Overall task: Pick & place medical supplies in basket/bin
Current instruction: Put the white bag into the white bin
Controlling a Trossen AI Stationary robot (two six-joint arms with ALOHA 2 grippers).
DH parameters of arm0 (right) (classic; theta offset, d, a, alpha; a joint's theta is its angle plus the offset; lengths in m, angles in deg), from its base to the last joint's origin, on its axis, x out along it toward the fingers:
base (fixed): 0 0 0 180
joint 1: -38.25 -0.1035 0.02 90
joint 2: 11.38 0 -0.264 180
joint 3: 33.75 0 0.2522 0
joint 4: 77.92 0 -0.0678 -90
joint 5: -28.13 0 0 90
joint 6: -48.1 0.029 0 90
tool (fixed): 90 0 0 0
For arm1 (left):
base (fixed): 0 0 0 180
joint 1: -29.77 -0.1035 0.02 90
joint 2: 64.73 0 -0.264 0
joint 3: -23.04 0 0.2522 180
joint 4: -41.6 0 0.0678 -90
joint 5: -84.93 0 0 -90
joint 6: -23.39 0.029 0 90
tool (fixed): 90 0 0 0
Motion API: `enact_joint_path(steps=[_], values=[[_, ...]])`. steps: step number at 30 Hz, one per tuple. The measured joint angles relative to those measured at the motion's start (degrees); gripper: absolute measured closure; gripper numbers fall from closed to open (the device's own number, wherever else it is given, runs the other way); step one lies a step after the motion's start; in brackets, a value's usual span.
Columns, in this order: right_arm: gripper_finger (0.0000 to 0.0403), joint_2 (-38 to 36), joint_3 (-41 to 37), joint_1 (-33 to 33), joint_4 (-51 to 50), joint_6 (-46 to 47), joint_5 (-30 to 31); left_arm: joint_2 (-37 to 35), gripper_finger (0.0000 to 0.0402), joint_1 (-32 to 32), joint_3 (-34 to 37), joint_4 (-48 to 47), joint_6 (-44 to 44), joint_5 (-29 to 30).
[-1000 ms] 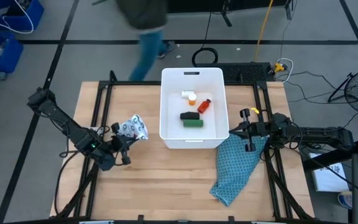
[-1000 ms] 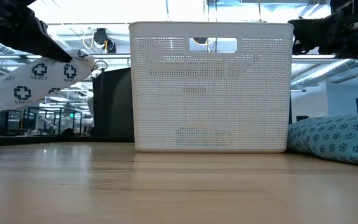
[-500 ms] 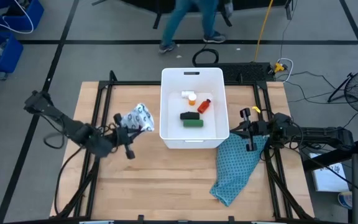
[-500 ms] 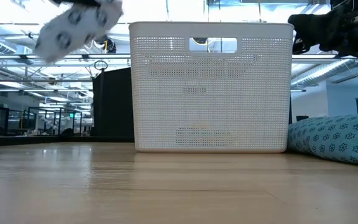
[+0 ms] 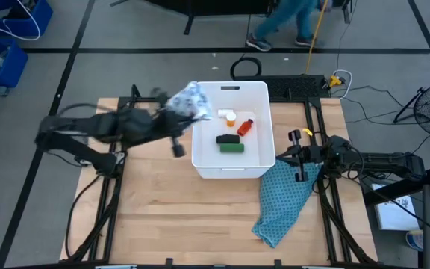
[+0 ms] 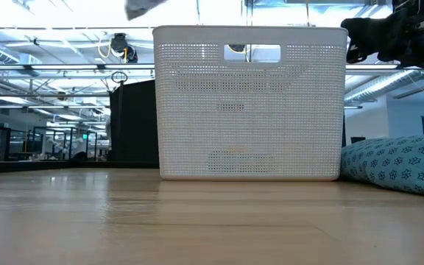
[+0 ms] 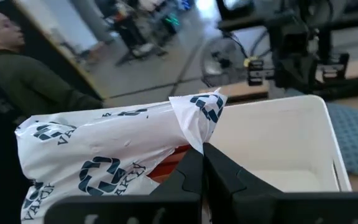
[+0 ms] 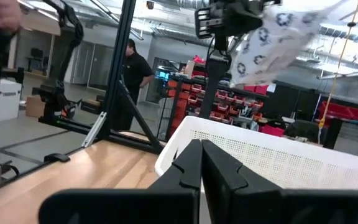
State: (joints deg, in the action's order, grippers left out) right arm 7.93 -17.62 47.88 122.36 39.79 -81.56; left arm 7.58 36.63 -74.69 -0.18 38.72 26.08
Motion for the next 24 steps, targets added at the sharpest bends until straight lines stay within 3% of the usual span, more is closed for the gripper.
enact_joint_path(steps=[4,8,14,24], values=[[0.0403,0.00,0.00,0.00,0.01,-3.04,0.17,9.64,0.0399,-5.35,-8.53,-1.75,3.45,-9.97],[0.0403,0.00,0.00,0.00,0.00,-3.58,0.21,18.76,0.0399,-8.58,-14.84,-3.95,7.55,-16.10],[0.0403,-0.02,0.00,0.01,-0.48,-4.65,0.24,27.90,0.0399,-9.32,-19.45,-5.50,8.71,-20.70],[0.0403,0.00,0.00,0.02,-1.43,-4.82,0.31,34.76,0.0397,-8.21,-19.57,-5.41,6.85,-24.56]])
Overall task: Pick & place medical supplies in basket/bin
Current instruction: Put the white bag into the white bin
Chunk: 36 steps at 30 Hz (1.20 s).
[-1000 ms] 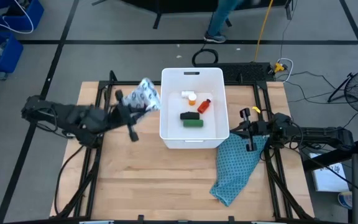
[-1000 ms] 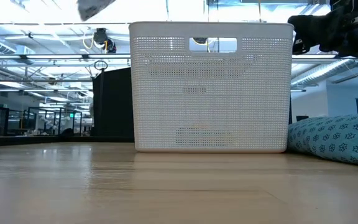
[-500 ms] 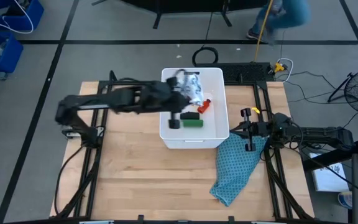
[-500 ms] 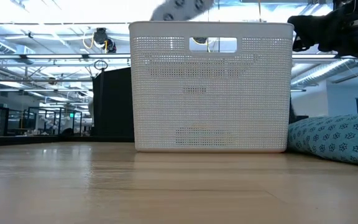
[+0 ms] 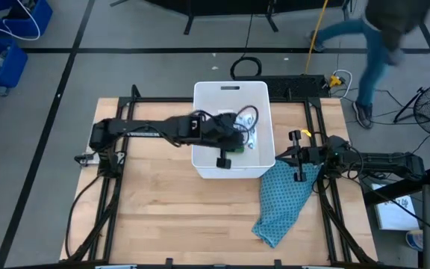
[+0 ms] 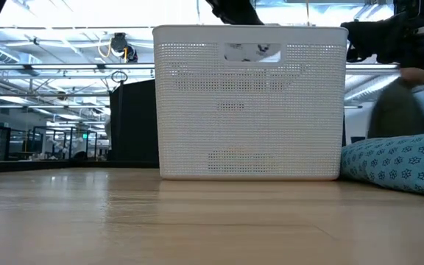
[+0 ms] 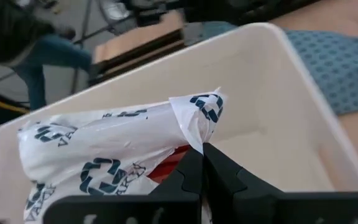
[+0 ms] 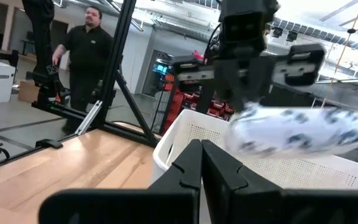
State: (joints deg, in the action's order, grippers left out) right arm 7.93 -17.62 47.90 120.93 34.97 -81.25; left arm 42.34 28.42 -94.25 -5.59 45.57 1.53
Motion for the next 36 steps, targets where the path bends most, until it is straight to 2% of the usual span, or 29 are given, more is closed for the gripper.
enact_joint_path(steps=[5,9,13,20,30,36], values=[[0.0403,0.00,0.00,0.00,-0.36,0.40,0.00,2.21,0.0398,1.57,-0.02,-0.76,-2.38,-4.23],[0.0403,0.00,0.00,0.00,-0.78,0.42,-0.11,4.08,0.0398,2.37,-0.02,-2.02,-3.29,-4.76],[0.0403,-0.02,0.00,0.00,-0.71,0.63,-0.14,6.34,0.0396,2.30,0.03,-1.50,-5.54,-9.18],[0.0403,-0.02,0.00,0.00,-0.24,0.64,-0.17,9.75,0.0396,2.12,-0.29,-0.73,-8.12,-13.48],[0.0403,-0.02,0.00,0.00,-0.12,0.48,-0.17,9.77,0.0395,-1.43,-0.15,-0.33,-8.13,-15.40],[0.0403,-0.02,0.00,0.00,-0.08,0.46,-0.20,9.39,0.0396,-4.93,0.11,-0.57,-9.89,-19.91]])
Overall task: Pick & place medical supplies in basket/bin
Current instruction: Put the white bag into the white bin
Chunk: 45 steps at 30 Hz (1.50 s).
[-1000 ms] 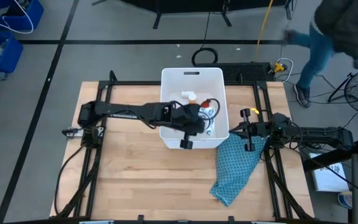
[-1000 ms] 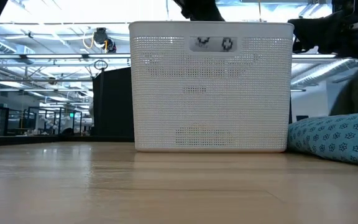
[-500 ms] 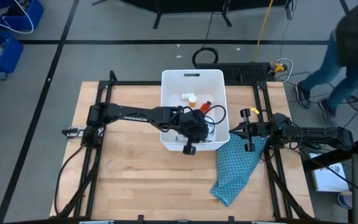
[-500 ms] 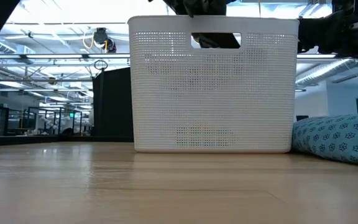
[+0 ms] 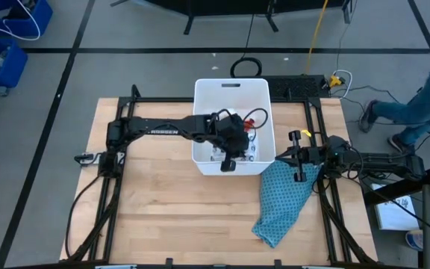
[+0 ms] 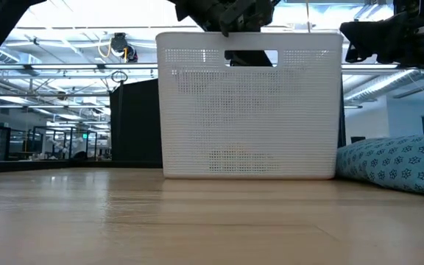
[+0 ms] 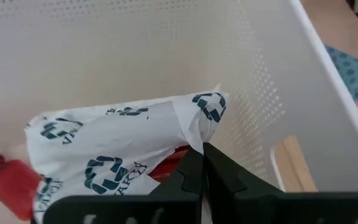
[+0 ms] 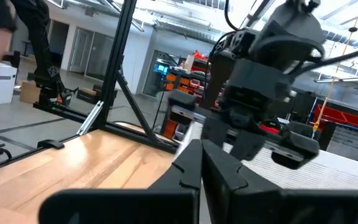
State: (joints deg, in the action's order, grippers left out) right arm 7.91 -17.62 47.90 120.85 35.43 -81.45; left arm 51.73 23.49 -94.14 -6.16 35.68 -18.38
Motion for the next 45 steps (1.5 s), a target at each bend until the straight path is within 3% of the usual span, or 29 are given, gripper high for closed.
enact_joint_path(steps=[9,18,31,38,45], values=[[0.0403,0.00,0.00,0.00,-0.02,-0.02,0.00,0.47,0.0399,-1.21,1.53,2.16,-0.35,-2.40],[0.0403,0.02,0.00,0.00,-0.01,-0.22,-0.02,-1.71,0.0398,-1.16,1.86,3.16,1.56,1.27],[0.0403,0.08,0.00,0.00,1.13,-1.73,0.10,-6.54,0.0398,-1.34,0.87,-1.06,3.79,1.60],[0.0403,0.32,0.00,0.00,1.97,-3.02,0.20,-7.57,0.0398,-5.72,-3.63,-0.22,5.74,1.56],[0.0403,0.39,0.00,0.00,1.97,-4.55,0.35,-4.31,0.0399,-11.31,-1.02,1.13,4.47,-0.82]])
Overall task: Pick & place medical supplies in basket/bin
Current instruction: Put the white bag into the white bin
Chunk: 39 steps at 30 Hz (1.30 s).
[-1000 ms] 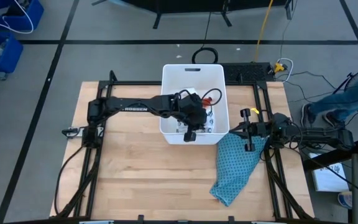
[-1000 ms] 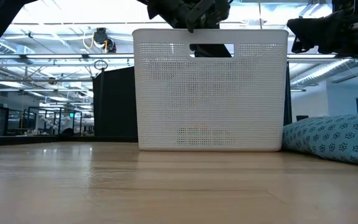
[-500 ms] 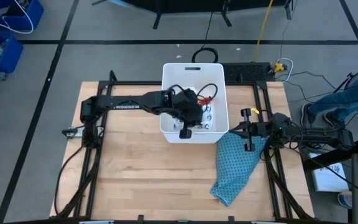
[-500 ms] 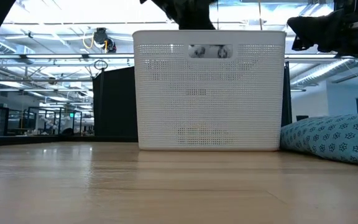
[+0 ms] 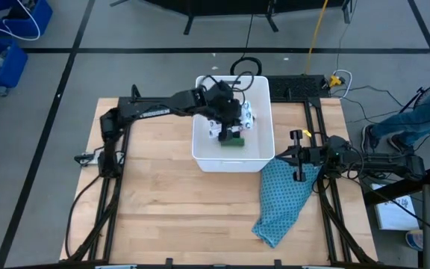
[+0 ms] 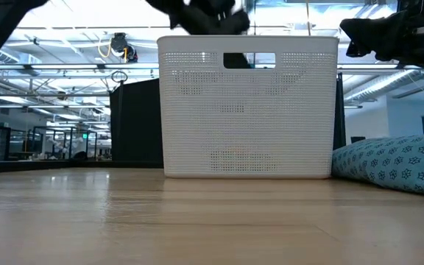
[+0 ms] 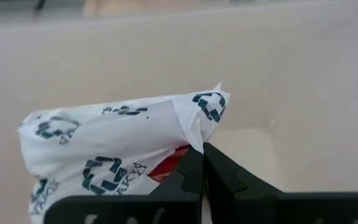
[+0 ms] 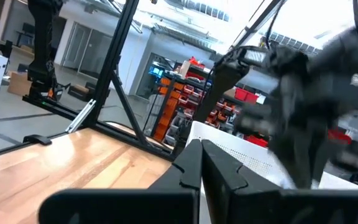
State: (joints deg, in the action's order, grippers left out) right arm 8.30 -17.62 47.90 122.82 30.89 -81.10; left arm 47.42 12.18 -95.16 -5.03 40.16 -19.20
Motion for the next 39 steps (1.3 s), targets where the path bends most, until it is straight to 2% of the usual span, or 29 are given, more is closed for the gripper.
enact_joint_path(steps=[7,13,20,23,27,30,39], values=[[0.0403,0.01,0.00,0.00,-0.28,0.07,-0.04,4.97,0.0399,1.60,1.07,-0.12,-0.70,-1.16],[0.0403,0.02,0.00,0.01,-0.26,1.01,-0.09,5.10,0.0399,5.92,1.05,-1.08,2.25,-1.33],[0.0403,0.02,0.00,0.00,-0.24,1.95,-0.11,5.91,0.0399,5.60,1.52,-1.32,1.57,-1.84],[0.0403,0.20,0.00,0.02,-0.01,2.89,-0.13,6.49,0.0396,4.82,3.61,-0.85,1.76,-5.60],[0.0403,0.35,0.00,0.02,-0.04,2.99,-0.31,6.74,0.0399,3.39,4.71,-1.37,1.04,-16.09],[0.0403,0.37,0.00,0.01,0.00,2.78,-0.31,7.05,0.0396,2.57,5.19,-1.30,-0.02,-19.93],[0.0403,0.37,0.00,0.01,-0.02,1.39,-0.15,10.97,0.0399,2.24,5.35,-1.40,0.12,-20.63]])
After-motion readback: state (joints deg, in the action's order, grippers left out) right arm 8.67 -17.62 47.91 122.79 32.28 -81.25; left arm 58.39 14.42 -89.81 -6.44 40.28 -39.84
